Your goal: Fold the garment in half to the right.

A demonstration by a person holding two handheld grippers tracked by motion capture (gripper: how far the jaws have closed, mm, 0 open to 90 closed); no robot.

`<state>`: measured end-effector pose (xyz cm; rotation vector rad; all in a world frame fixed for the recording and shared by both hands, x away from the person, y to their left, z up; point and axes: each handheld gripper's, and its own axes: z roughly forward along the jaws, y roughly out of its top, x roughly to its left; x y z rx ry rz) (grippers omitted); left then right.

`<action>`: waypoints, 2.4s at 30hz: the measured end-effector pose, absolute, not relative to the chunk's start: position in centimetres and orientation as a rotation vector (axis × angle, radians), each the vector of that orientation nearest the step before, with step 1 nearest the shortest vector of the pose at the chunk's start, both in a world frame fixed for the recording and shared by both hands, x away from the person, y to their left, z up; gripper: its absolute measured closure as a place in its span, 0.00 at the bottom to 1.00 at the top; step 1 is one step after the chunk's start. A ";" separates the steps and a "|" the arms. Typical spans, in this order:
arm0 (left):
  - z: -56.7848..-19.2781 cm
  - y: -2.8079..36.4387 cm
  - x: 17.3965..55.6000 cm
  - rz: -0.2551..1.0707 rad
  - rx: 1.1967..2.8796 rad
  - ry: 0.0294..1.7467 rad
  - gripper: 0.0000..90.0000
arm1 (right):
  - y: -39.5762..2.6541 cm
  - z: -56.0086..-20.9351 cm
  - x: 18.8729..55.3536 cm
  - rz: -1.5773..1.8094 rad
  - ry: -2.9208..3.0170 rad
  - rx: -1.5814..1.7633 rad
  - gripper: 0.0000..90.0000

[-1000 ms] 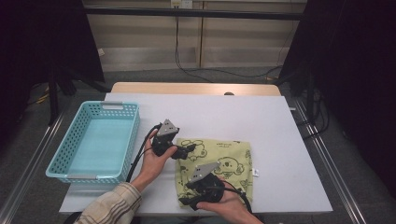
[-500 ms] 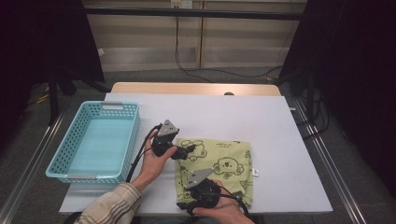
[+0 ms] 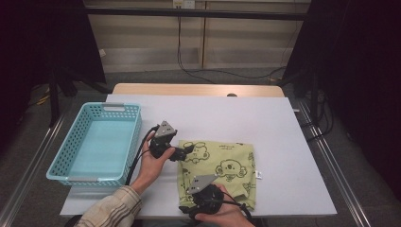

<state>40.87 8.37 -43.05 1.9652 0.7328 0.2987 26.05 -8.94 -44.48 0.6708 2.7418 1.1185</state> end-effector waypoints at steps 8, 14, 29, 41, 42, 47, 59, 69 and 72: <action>-43.1 8.4 40.9 0.280 1.962 0.730 0.07 | -8.7 -44.6 25.7 1.115 2.736 0.664 0.40; -43.1 8.4 40.9 0.283 1.975 0.731 0.07 | -8.2 -44.5 25.3 1.026 2.725 0.613 0.43; -43.8 8.3 41.0 0.246 2.032 0.717 0.07 | -8.8 -43.8 26.5 0.985 2.745 0.712 0.79; -44.9 7.9 41.7 0.275 2.089 0.767 0.08 | -9.4 -44.0 26.8 1.039 2.741 0.772 0.85; -44.9 7.9 41.6 0.265 2.070 0.792 0.09 | -9.4 -44.0 26.8 1.045 2.738 0.769 0.85; -44.7 7.7 41.8 0.280 2.065 0.832 0.30 | -9.5 -44.1 27.0 1.062 2.741 0.762 0.85; -46.0 7.3 42.8 0.209 2.115 0.849 0.52 | -9.6 -44.1 27.0 1.073 2.739 0.765 0.85; -46.1 7.4 42.8 0.213 2.110 0.873 0.66 | -9.7 -44.1 27.0 1.082 2.740 0.769 0.85; -46.0 7.4 42.7 0.212 2.106 0.882 0.72 | -9.7 -44.2 27.0 1.091 2.741 0.778 0.85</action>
